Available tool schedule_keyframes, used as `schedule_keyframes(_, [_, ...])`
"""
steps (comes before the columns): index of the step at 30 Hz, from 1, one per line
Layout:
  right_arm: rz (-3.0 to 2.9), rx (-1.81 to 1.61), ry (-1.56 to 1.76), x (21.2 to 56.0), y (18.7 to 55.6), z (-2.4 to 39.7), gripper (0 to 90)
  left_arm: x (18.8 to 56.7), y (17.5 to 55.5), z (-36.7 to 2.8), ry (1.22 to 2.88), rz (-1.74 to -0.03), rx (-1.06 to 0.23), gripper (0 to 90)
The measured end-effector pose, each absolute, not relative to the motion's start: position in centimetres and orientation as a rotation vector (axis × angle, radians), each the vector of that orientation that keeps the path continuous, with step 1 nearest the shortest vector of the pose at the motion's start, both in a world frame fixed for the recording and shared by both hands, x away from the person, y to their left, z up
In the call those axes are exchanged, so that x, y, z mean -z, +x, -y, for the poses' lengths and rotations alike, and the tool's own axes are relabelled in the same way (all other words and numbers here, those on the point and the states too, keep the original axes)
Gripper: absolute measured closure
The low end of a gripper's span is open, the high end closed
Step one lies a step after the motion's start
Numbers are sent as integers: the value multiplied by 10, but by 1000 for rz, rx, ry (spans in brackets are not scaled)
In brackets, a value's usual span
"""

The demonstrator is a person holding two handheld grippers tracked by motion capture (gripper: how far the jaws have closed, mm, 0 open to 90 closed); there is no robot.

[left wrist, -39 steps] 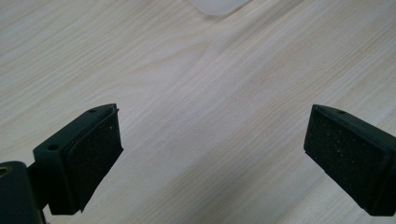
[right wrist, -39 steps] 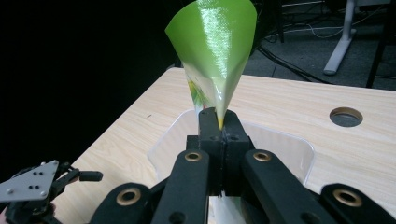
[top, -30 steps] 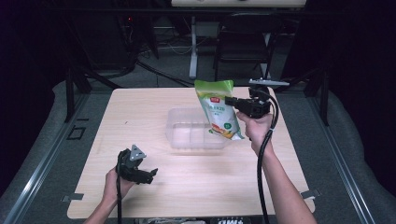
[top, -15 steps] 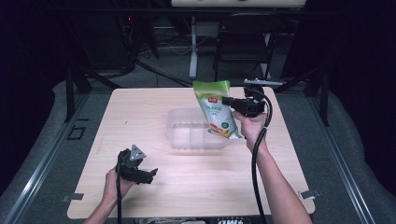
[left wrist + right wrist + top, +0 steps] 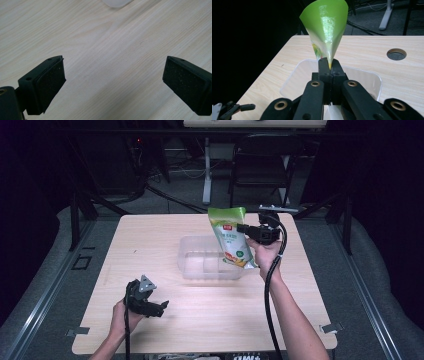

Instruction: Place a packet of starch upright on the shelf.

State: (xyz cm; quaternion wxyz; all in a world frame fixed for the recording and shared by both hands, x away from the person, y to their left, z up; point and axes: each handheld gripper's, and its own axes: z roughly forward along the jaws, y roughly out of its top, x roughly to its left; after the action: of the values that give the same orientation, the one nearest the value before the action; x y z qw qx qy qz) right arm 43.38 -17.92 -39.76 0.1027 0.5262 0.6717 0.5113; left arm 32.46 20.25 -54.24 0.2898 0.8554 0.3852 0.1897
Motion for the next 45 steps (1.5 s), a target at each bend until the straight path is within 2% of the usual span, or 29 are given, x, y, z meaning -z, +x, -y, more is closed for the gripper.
schedule_keyframes(20, [-1963, -1448, 1602, 421, 449, 163, 900, 543, 324, -202, 2288, -1028, -515, 43])
schedule_keyframes(29, [-2008, -1366, 1612, 435, 455, 167, 872, 543, 324, -203, 2292, -1025, -507, 44])
schedule_keyframes(34, [-2051, -1343, 1597, 433, 459, 171, 802, 543, 324, -202, 2288, -1025, -513, 44])
schedule_keyframes(35, [-2091, -1324, 1593, 432, 462, 174, 736, 543, 324, -202, 2289, -1025, -509, 44])
schedule_keyframes(37, [-2120, -1302, 1581, 431, 465, 175, 673, 544, 325, -201, 2290, -1026, -516, 44])
schedule_keyframes(38, [-2120, -1302, 1581, 431, 465, 175, 673, 544, 325, -201, 2290, -1026, -516, 44])
schedule_keyframes(39, [-2149, -1281, 1567, 429, 470, 175, 607, 544, 325, -201, 2294, -1023, -511, 44])
schedule_keyframes(45, [-2252, -1141, 1487, 418, 486, 162, 480, 544, 325, -201, 2302, -1022, -504, 44])
